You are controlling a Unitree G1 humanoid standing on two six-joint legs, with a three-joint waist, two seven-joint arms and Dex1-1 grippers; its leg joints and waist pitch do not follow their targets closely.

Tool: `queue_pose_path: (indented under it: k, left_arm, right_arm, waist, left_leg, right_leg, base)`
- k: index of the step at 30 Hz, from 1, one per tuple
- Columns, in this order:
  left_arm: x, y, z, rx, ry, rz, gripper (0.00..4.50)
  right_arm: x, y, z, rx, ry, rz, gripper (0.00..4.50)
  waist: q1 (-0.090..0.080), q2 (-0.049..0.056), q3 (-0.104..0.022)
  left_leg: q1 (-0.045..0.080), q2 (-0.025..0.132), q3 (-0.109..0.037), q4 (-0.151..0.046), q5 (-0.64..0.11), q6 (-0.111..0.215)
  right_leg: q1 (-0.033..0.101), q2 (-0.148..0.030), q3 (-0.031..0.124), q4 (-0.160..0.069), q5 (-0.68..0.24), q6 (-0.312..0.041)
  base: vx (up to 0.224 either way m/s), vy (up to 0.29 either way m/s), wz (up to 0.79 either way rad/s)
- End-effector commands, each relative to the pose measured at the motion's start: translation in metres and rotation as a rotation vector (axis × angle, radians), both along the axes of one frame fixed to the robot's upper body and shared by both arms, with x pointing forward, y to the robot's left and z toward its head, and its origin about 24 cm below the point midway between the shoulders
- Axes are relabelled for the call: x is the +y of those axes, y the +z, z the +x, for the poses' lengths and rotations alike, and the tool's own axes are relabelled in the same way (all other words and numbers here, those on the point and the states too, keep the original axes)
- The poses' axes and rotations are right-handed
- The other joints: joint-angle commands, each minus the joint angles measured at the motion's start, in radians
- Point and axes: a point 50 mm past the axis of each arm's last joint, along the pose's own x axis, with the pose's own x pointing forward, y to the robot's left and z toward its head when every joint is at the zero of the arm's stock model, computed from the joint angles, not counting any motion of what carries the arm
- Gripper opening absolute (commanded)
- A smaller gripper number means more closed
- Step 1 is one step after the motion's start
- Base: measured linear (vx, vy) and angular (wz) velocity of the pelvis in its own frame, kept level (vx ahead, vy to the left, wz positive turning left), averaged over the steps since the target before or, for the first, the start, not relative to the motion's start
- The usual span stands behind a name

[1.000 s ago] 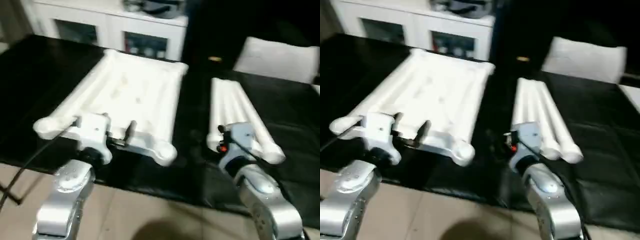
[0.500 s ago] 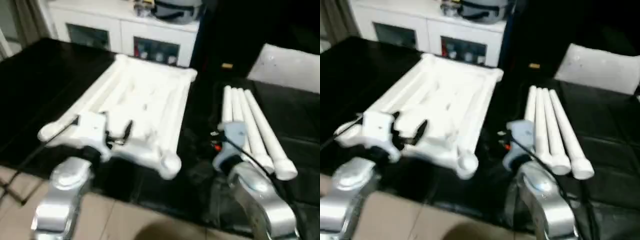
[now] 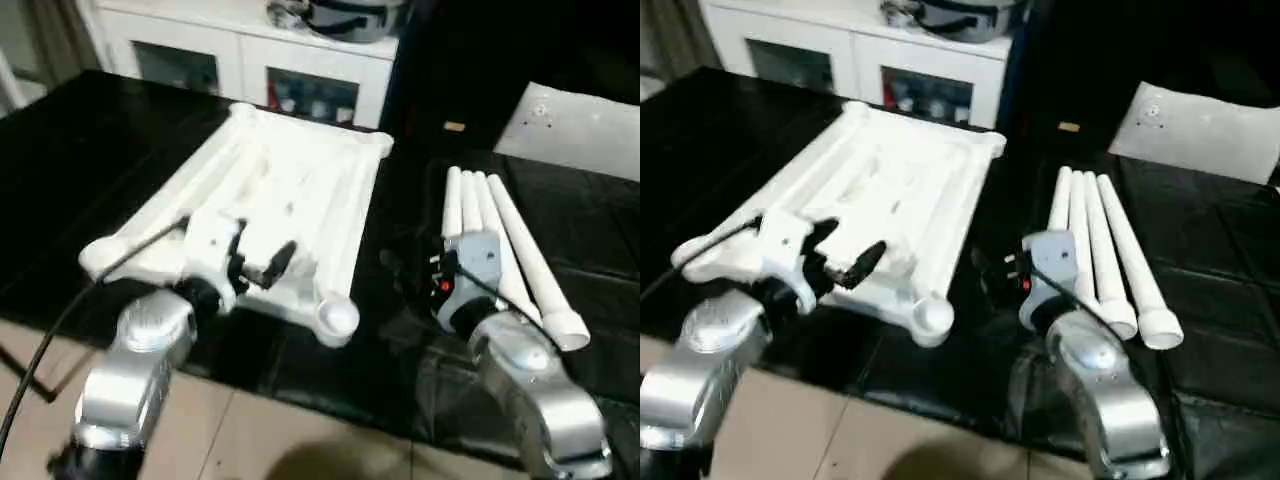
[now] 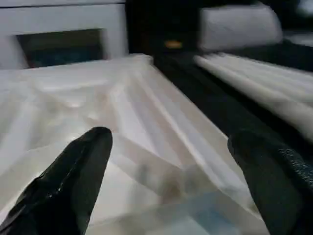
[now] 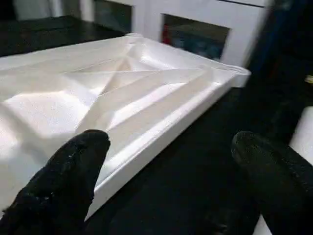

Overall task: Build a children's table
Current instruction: Move to table, then move table base

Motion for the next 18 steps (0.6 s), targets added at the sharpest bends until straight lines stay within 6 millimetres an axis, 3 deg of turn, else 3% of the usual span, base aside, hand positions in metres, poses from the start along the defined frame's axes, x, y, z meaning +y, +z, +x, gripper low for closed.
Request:
queue_pose_path:
  k: [1,2,7,13,16,17,18]
  left_arm:
    - [-0.007,-0.003,0.001,0.014,-0.117,0.044,4.43]
    - [-0.007,-0.006,0.004,0.008,-0.192,0.095,4.28]
    - [-0.005,-0.009,0.010,0.012,-0.306,0.170,3.85]
    - [0.001,-0.016,0.022,0.062,-0.439,0.284,3.32]
    - [0.002,-0.018,0.028,0.055,-0.465,0.332,3.15]
    - [0.002,-0.019,0.030,0.061,-0.488,0.358,2.87]
    - [0.002,-0.020,0.032,0.069,-0.512,0.386,2.87]
  right_arm:
    - [-0.002,-0.001,0.001,0.014,0.048,-0.024,4.50]
    - [-0.001,-0.001,-0.001,0.024,0.117,-0.051,4.50]
    - [0.000,-0.001,-0.005,0.043,0.222,-0.093,4.50]
    - [-0.002,-0.005,-0.013,0.086,0.344,-0.140,4.50]
    - [-0.001,-0.007,-0.019,0.109,0.405,-0.157,4.50]
    - [0.000,-0.008,-0.022,0.123,0.434,-0.164,4.50]
    - [0.001,-0.009,-0.024,0.135,0.460,-0.171,4.50]
  waist:
    - [-0.001,0.014,-0.028]
    - [-0.001,0.016,-0.025]
    - [-0.001,0.013,-0.026]
    - [0.003,0.013,-0.032]
    - [0.007,0.011,-0.042]
    - [0.008,0.012,-0.043]
    - [0.008,0.011,-0.042]
  left_leg:
    - [0.011,0.065,-0.014,-0.098,-0.144,-0.017]
    - [0.010,0.065,-0.013,-0.101,-0.185,-0.018]
    - [0.005,0.067,-0.010,-0.102,-0.200,-0.016]
    - [-0.001,0.068,-0.003,-0.098,-0.117,0.003]
    - [-0.005,0.072,0.001,-0.090,-0.041,0.026]
    - [-0.005,0.072,0.001,-0.089,-0.030,0.032]
    - [-0.005,0.071,0.003,-0.087,-0.020,0.043]
  right_leg:
    - [0.023,-0.079,0.051,-0.080,-0.011,-0.174]
    - [0.019,-0.080,0.052,-0.088,-0.071,-0.167]
    - [0.015,-0.087,0.055,-0.092,-0.115,-0.172]
    - [0.015,-0.086,0.054,-0.082,-0.013,-0.189]
    - [0.019,-0.088,0.052,-0.069,0.131,-0.210]
    - [0.019,-0.089,0.052,-0.068,0.150,-0.216]
    - [0.018,-0.088,0.052,-0.067,0.171,-0.222]
  base:
    - [-0.068,0.005,0.00]
    - [-0.063,0.005,0.00]
    - [-0.022,0.001,0.00]
    - [0.000,0.000,0.00]
    - [0.000,0.000,0.00]
    - [0.000,0.000,0.00]
    - [0.000,0.000,0.00]
